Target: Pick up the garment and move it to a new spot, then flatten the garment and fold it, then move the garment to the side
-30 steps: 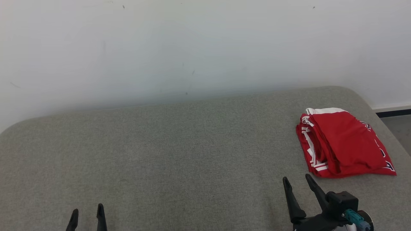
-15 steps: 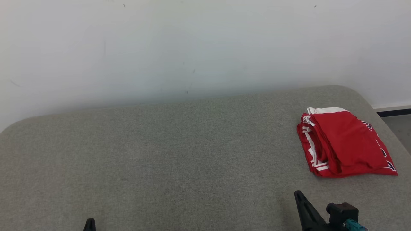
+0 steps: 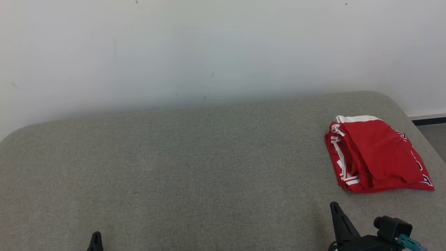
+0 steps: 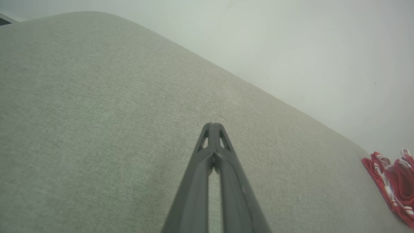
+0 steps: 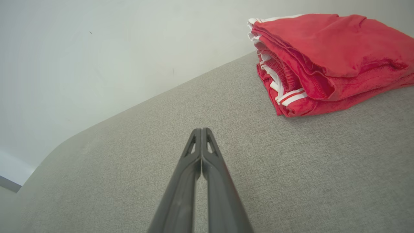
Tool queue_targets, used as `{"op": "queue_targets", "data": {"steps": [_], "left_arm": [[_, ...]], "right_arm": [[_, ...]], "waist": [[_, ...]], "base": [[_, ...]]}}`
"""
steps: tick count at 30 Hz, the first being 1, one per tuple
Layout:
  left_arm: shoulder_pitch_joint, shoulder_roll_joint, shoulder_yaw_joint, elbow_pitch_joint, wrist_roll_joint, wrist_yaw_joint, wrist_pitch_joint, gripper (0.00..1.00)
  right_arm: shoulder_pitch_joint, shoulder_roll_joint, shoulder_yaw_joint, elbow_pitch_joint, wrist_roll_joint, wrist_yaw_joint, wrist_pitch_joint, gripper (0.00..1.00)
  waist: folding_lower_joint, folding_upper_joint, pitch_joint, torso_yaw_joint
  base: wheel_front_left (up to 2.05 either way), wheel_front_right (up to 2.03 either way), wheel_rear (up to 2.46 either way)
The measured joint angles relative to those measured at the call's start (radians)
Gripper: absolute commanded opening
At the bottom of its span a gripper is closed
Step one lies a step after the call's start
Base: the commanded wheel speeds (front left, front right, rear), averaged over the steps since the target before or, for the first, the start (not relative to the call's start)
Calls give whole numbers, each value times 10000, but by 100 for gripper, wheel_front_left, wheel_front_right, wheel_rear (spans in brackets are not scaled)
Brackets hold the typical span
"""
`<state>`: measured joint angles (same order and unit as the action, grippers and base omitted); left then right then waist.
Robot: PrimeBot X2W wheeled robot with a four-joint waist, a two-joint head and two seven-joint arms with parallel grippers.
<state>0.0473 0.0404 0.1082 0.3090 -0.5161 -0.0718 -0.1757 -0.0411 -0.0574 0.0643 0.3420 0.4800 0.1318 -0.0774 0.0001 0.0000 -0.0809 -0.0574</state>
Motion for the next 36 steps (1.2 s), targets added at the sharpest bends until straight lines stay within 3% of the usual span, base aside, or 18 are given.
{"op": "queue_targets", "data": {"steps": [36], "left_arm": [[-641,21,6,-265,-4780,-259,1233,0]], "right_arm": [[-268,31,-775,-399,4899,0,836,0]], "waist": [[0,0,263,184]], "base": [[0,0,0]]}}
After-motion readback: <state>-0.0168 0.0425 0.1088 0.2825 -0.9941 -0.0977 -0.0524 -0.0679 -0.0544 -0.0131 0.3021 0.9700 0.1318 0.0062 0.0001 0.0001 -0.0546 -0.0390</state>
